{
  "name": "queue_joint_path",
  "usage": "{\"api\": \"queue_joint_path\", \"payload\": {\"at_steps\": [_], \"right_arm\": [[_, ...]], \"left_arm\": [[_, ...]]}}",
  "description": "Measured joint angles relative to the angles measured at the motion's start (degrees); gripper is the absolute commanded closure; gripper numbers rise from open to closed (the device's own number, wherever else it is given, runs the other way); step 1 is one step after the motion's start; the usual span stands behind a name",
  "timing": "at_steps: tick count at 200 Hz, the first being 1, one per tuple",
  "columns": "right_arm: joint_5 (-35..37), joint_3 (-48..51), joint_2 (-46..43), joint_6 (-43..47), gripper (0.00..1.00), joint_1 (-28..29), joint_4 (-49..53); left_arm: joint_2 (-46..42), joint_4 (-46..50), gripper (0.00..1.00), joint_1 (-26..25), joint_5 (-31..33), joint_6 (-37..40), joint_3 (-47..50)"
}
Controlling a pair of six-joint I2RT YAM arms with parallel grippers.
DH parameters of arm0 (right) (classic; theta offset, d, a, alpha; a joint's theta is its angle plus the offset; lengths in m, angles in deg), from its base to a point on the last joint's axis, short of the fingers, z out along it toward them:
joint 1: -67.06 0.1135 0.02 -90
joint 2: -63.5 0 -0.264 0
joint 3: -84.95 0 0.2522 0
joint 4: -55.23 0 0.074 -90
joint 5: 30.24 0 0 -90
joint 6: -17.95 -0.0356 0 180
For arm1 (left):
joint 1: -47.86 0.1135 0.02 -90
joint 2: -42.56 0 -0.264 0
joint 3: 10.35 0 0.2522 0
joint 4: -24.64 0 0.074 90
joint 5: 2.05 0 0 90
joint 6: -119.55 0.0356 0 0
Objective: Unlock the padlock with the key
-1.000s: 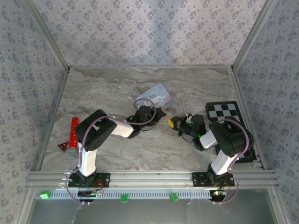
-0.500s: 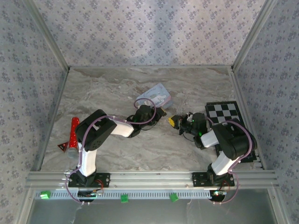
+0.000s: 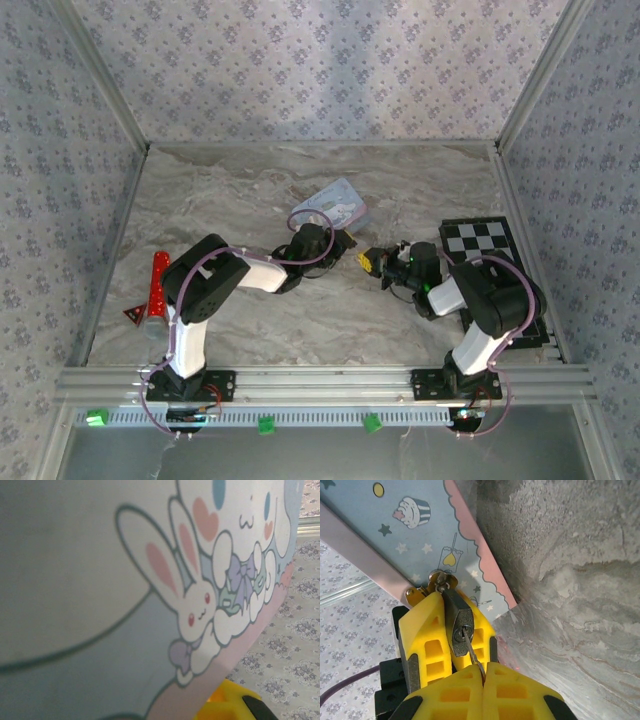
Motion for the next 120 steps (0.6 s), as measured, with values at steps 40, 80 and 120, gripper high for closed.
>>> {"api": "queue_joint_path", "payload": {"at_steps": [40, 80, 120], "right_arm": [[-1.92, -0.35, 0.22, -0.09, 1.0, -2.64, 0.39], [-2.1, -0.74, 0.2, 0.13, 1.0, -2.64, 1.25], [-1.42, -0.74, 0.2, 0.37, 1.0, -2.05, 1.36]], "left_arm": [[0.0, -0.07, 1.0, 0.0, -0.31, -0.2, -0.02], [0.0, 0.15, 1.0, 0.0, -0.26, -0.28, -0.22], [0.0, 0.42, 1.0, 0.0, -0.22, -0.26, -0.33]]}}
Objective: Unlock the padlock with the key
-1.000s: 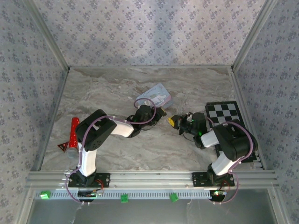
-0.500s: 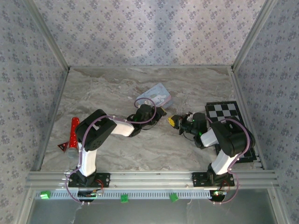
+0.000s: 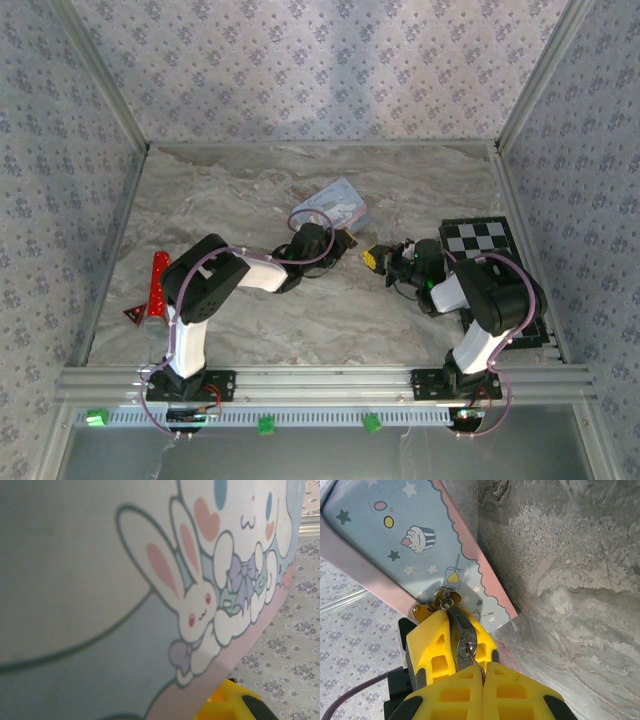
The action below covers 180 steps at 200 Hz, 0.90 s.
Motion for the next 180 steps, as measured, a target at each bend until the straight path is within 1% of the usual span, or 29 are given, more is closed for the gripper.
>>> {"api": "queue_joint_path", "payload": {"at_steps": [39, 109, 137, 180], "right_arm": [[2.27, 0.0, 0.0, 0.02, 1.0, 1.73, 0.2], [2.62, 0.0, 0.55, 0.17, 1.0, 1.7, -0.74], [3.8, -0.15, 0.55, 0.17, 1.0, 2.82, -0.74], [4.68, -0.15, 2.32, -0.04, 1.0, 3.76, -3.96]], "left_arm": [[0.0, 0.37, 1.0, 0.07, 0.63, 0.09, 0.0], [0.0, 0.42, 1.0, 0.07, 0.74, 0.09, -0.02], [0.0, 0.44, 1.0, 0.22, 1.09, 0.09, -0.02], [0.0, 0.48, 1.0, 0.39, 1.4, 0.04, -0.07]]}}
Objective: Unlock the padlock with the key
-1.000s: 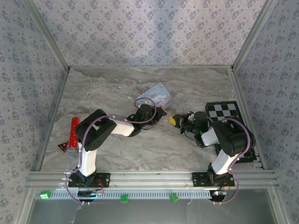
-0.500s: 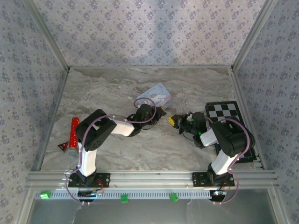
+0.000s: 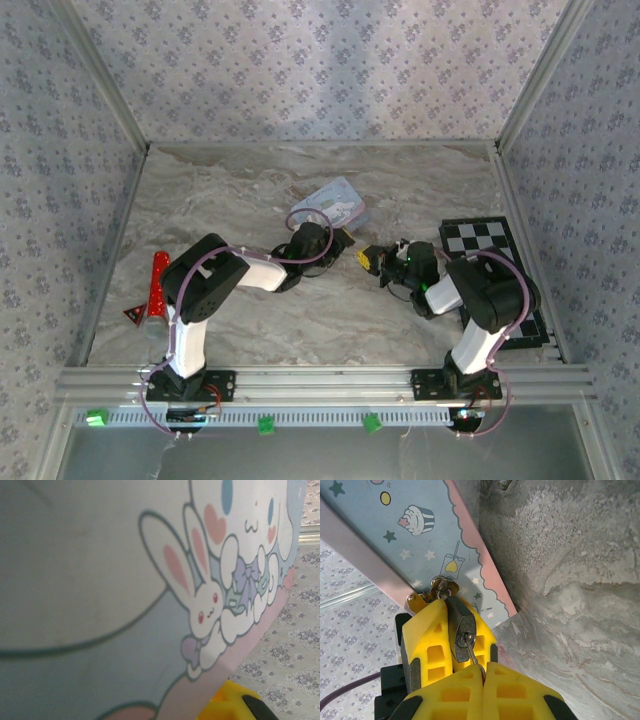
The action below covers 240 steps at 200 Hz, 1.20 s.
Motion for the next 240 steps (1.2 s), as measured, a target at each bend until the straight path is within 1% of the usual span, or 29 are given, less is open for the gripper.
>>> {"api": "queue_joint_path", "payload": {"at_steps": [31, 59, 102, 135, 180, 240], "right_arm": [[-0.46, -0.02, 2.08, -0.02, 1.0, -0.26, -2.89], [-2.58, -0.2, 3.8, 0.11, 1.0, -2.4, -4.9], [-3.5, -1.51, 4.39, 0.66, 1.0, -3.78, -3.74], [-2.19, -1.68, 4.39, 0.7, 1.0, -3.26, -3.39], [0.66, -2.32, 4.46, 0.66, 1.0, 0.07, -4.2], [1.42, -2.32, 4.42, 0.68, 1.0, 0.15, -4.04]], "left_arm": [[0.0, 0.42, 1.0, 0.0, 0.46, -0.04, -0.15], [0.0, 0.39, 1.0, 0.0, 0.44, -0.24, -0.2], [0.0, 0.35, 1.0, 0.0, 0.46, -1.09, -0.37], [-0.02, 0.37, 1.0, 0.0, 0.11, -1.03, -0.37], [-0.11, 0.7, 1.0, -0.15, -0.35, -1.25, -0.57], [-0.11, 0.79, 1.0, -0.13, -0.35, -1.36, -0.57]]}}
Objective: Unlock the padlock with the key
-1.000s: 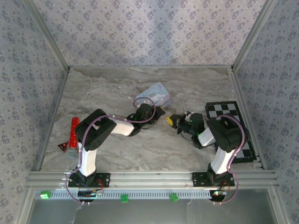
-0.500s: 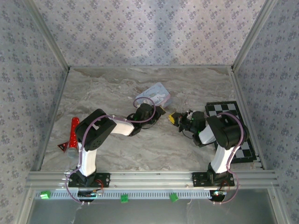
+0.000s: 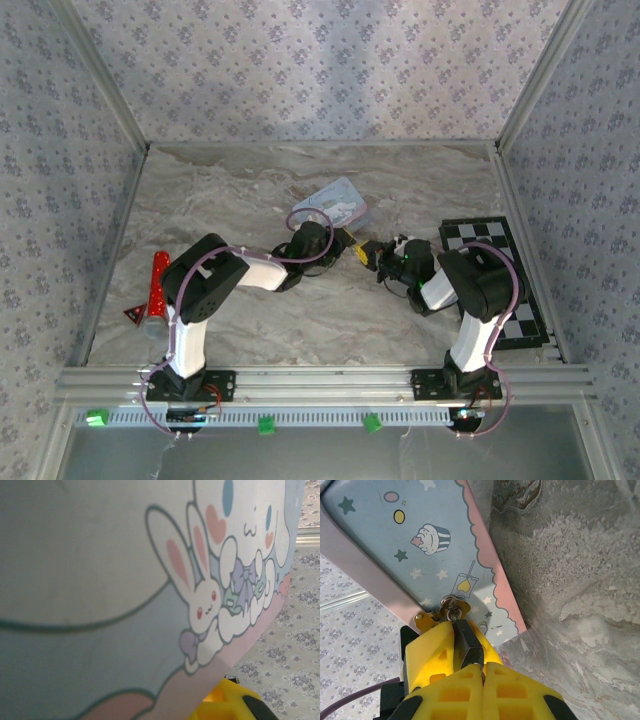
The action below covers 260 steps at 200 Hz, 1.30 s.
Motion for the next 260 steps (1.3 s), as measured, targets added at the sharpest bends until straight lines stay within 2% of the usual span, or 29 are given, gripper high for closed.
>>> {"api": "queue_joint_path", "payload": {"at_steps": [54, 97, 113, 126, 148, 169, 192, 220, 241, 260], "right_arm": [[-0.98, 0.0, -0.37, 0.02, 1.0, -0.57, 0.48], [-4.0, 0.11, -2.23, 3.15, 0.59, -2.36, 4.13], [-5.16, -0.02, -4.74, 7.06, 0.52, -3.48, 8.11], [-5.57, -0.35, -8.24, 12.26, 0.48, -3.98, 14.25], [-4.35, -2.97, -16.15, 24.74, 0.45, -3.17, 30.69], [-0.33, -7.28, -24.76, 38.4, 0.45, -0.63, 47.39], [5.53, -10.91, -32.26, 51.91, 0.48, 2.86, 58.69], [13.05, -9.53, -37.64, 65.16, 0.46, 8.09, 61.05], [20.11, -4.42, -39.19, 74.93, 0.45, 15.58, 55.91], [24.63, -2.32, -36.92, 83.91, 0.46, 21.9, 52.35]], "left_arm": [[-0.02, -0.04, 1.0, 0.0, -0.07, -0.13, 0.0], [-1.22, 2.82, 1.0, -0.35, -2.93, -0.02, 0.02], [-2.01, 4.46, 1.0, -0.74, -4.44, -0.09, 0.11], [-2.67, 5.92, 1.0, -1.03, -5.33, -0.11, 0.22], [-3.21, 7.89, 1.0, -0.87, -6.29, 0.37, 0.81], [-4.83, 9.53, 1.0, 0.13, -7.48, 0.33, 1.86], [-7.04, 10.64, 1.0, 2.23, -8.48, 0.46, 4.04], [-9.53, 11.37, 1.0, 5.55, -8.92, 1.25, 6.84], [-11.87, 13.88, 1.0, 6.86, -8.26, 1.75, 8.52], [-13.11, 15.52, 1.0, 7.13, -7.61, 1.51, 10.1]]}}
